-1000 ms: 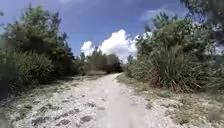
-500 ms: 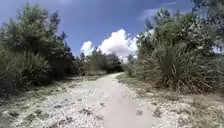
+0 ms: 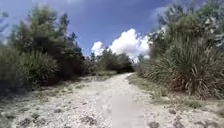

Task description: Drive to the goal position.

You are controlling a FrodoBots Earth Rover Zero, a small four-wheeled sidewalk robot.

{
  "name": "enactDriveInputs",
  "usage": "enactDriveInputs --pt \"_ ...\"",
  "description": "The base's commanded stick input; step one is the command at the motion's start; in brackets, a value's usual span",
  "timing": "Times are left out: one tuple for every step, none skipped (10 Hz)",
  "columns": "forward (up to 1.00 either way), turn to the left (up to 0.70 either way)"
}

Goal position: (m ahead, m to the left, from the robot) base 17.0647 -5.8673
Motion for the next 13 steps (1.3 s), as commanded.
enactDriveInputs --pt "0.5 0.0" --pt "0.5 0.0" --pt "0.5 0.0" --pt "0.5 0.0" --pt "0.5 0.0" --pt "0.5 0.0" --pt "0.5 0.0" --pt "0.5 0.0" --pt "0.5 0.0" --pt "0.5 0.0" --pt "0.5 0.0" --pt "0.5 0.0" --pt "0.5 0.0"
